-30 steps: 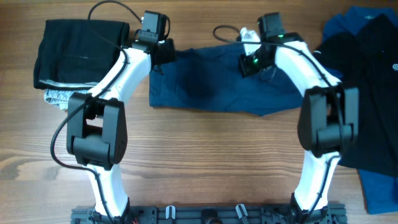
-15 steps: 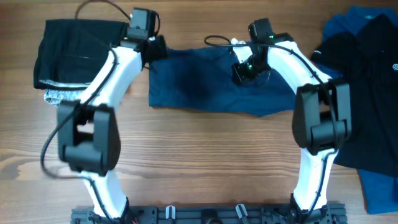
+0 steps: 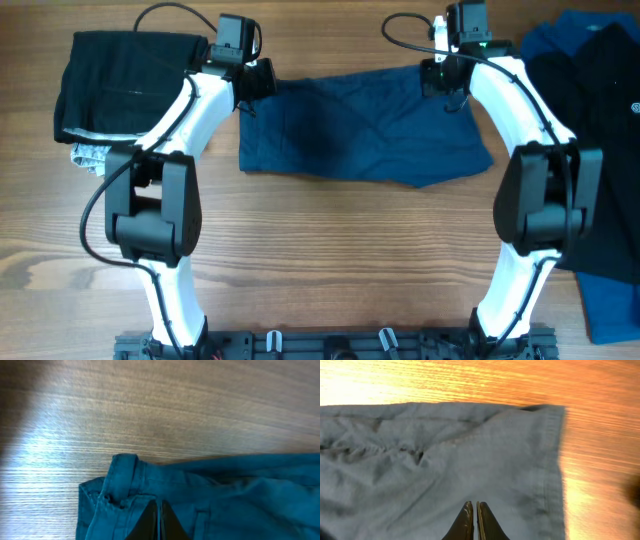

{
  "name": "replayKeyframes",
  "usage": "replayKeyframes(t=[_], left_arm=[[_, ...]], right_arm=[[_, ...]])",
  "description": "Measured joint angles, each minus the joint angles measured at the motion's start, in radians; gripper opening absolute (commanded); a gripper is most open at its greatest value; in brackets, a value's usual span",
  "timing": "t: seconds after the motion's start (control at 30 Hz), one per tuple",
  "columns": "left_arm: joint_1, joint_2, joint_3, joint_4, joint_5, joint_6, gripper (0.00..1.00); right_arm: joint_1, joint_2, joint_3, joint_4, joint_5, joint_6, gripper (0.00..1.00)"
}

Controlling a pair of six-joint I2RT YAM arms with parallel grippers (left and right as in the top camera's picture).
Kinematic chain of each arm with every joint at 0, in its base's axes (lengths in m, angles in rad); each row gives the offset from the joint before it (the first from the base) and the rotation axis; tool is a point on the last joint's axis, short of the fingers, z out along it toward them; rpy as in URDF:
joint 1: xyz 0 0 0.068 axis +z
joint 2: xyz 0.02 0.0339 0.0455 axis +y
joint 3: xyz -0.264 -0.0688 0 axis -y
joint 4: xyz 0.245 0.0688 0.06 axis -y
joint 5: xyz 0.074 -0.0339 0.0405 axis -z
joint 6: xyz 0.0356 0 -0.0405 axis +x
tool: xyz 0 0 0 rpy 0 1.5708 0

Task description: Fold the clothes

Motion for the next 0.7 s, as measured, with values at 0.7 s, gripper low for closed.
replayKeyframes(t=[0.7], left_arm=[[0.034, 0.101, 0.046, 0.01, -0.11, 0.046, 0.04]], right_arm=[[-0.006, 0.134, 0.0, 0.27, 0.005, 0.079, 0.42]])
